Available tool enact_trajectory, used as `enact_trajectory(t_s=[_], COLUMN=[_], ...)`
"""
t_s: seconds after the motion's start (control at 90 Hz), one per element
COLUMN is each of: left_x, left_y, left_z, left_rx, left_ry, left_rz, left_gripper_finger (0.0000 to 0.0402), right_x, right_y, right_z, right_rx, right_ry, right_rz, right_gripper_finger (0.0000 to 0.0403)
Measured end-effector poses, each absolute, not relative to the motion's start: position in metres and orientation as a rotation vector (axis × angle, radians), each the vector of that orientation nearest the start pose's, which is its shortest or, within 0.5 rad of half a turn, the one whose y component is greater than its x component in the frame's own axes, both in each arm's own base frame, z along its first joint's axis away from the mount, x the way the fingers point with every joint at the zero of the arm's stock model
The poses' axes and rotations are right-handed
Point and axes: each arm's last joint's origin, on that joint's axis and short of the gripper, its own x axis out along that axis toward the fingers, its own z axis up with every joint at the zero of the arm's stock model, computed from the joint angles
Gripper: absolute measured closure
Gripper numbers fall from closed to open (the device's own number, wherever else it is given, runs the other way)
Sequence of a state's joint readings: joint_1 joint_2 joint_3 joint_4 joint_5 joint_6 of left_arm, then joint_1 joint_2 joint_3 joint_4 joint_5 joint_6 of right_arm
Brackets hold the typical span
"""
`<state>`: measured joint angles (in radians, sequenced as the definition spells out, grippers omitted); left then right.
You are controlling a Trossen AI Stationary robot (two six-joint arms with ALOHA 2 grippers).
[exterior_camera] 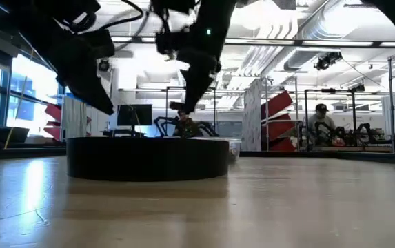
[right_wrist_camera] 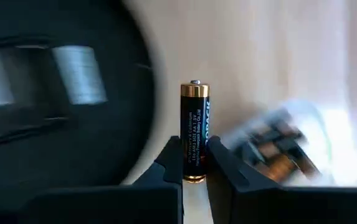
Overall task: Insert battery
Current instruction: Insert the black battery into the black clock
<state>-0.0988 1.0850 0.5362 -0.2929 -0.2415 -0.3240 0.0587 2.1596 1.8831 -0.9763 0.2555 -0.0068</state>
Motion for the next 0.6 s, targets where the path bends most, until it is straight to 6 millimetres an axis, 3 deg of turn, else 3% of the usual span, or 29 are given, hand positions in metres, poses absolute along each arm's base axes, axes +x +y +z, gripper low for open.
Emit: enact_trajectory(t_s=[0.267,0.433,0.6], left_x=[0.207,0.207,0.203], left_y=[-0.024,-0.024,-0.027], left_z=[0.173,0.165,0.163], left_rx=[-0.161,-0.204,-0.226], left_ry=[0.878,0.934,0.969], left_rz=[0.249,0.257,0.289], left_gripper_finger=[0.0188,0.0188,0.0188], right_x=[0.463,0.469,0.468], right_y=[0.047,0.05,0.051], right_z=[0.216,0.19,0.182], right_rx=[-0.152,-0.12,-0.114], right_ry=[1.125,1.175,1.211], right_rz=[-0.002,0.05,0.065], right_gripper_finger=[0.0398,0.0398,0.0398])
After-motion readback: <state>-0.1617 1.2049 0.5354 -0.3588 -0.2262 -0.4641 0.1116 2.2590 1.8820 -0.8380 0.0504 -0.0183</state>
